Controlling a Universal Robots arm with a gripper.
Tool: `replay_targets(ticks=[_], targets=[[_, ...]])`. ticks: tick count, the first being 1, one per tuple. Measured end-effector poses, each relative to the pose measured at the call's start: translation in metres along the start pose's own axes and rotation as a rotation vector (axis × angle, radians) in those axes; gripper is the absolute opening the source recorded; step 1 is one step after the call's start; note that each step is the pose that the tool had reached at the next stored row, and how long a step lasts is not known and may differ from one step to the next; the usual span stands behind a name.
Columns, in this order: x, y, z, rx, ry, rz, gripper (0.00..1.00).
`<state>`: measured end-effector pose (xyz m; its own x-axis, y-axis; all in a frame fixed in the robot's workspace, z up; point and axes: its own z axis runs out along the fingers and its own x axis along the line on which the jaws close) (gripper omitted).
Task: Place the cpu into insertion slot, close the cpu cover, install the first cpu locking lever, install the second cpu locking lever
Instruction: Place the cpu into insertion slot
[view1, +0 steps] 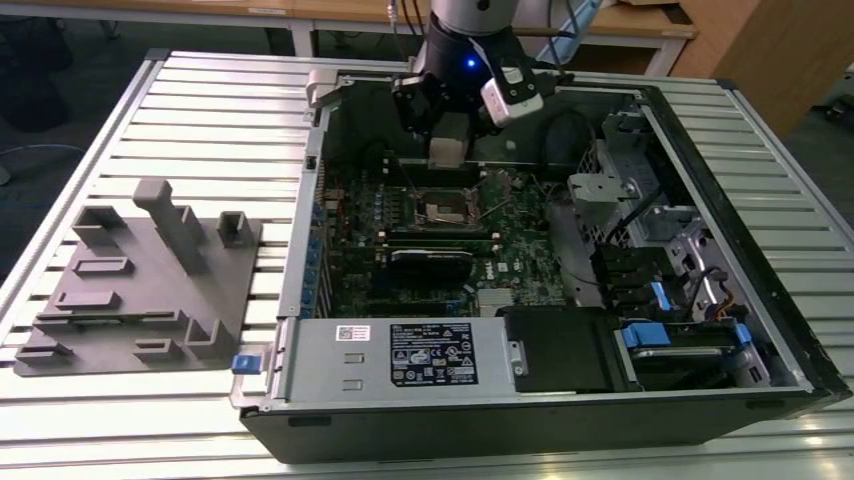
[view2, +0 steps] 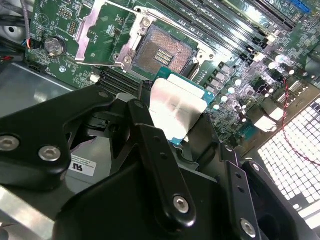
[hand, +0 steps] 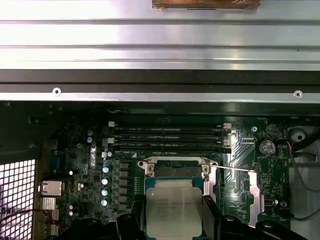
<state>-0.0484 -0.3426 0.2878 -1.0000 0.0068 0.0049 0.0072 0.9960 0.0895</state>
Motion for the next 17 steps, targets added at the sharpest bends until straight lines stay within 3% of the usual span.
replay_targets(ticks=[17], targets=[[0.0020,-0.0004,0.0045,-0.0003,-0.0002,0.000,0.54]])
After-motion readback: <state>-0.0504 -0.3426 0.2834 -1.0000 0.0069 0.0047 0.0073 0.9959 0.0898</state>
